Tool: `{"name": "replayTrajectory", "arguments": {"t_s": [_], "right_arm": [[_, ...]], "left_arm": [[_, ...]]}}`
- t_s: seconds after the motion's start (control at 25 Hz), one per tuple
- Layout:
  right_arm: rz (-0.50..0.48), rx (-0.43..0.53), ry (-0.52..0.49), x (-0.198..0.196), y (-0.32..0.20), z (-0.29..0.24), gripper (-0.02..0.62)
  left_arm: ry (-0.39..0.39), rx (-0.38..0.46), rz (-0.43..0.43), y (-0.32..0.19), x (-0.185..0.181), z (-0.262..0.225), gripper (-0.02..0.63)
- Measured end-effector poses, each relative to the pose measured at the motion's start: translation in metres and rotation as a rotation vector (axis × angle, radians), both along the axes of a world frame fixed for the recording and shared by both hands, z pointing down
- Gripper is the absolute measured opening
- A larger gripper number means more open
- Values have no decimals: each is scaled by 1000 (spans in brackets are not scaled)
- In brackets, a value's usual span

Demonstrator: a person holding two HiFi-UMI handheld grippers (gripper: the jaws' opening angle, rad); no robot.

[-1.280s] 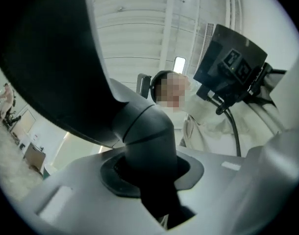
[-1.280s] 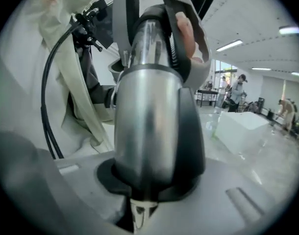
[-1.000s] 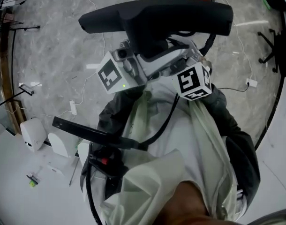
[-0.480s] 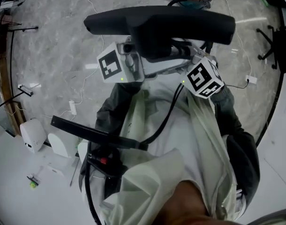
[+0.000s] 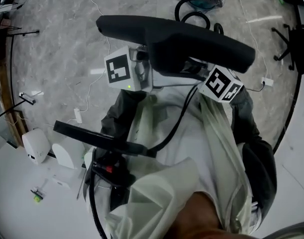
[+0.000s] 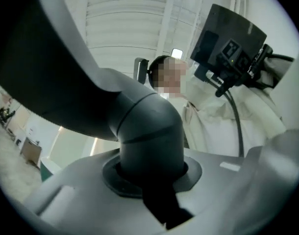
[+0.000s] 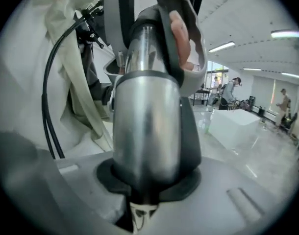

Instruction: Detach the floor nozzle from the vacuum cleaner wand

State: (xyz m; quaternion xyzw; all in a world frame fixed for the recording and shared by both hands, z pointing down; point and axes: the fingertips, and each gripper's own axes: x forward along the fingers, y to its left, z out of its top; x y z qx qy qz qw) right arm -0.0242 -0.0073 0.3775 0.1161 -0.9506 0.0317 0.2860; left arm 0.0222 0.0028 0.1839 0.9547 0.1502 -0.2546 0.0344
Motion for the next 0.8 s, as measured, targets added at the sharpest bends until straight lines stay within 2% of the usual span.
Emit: {"name": "replayTrajectory", "arguments": {"t_s": [0.08, 0.16, 0.2, 0.28, 0.36, 0.4, 0.48, 0.56, 0.64, 0.72, 0.8], "right_arm": [[115, 31, -6, 7, -17, -1, 106], [292, 95, 15, 12, -38, -1, 109], [363, 125, 34, 14, -45, -1, 112], [423, 153, 71, 11, -51, 0, 114], [403, 140, 80, 5, -50, 1, 114], [374, 122, 71, 3, -48, 1, 114], [278, 79, 38, 0, -37, -1, 113], [166, 46, 1, 1, -23, -4, 112], [105, 27, -33, 2, -17, -7, 112], [152, 31, -55, 4, -24, -11, 114], [282, 59, -40, 7, -40, -13, 115]], "left_arm": [[10, -11, -120, -16, 7, -2, 84], [22, -24, -269, -32, 9, -3, 84], [25, -28, -316, -36, 7, -3, 79], [38, -45, -370, -42, -2, -1, 78], [98, -98, -398, -49, -18, -2, 118], [142, -140, -387, -50, -26, -2, 135], [205, -198, -296, -46, -34, -6, 166], [200, -149, -228, -34, -29, -12, 173], [158, -69, -219, -25, -19, -15, 152], [151, -62, -256, -29, -12, -19, 149], [150, -102, -376, -45, -10, -21, 143]]}}
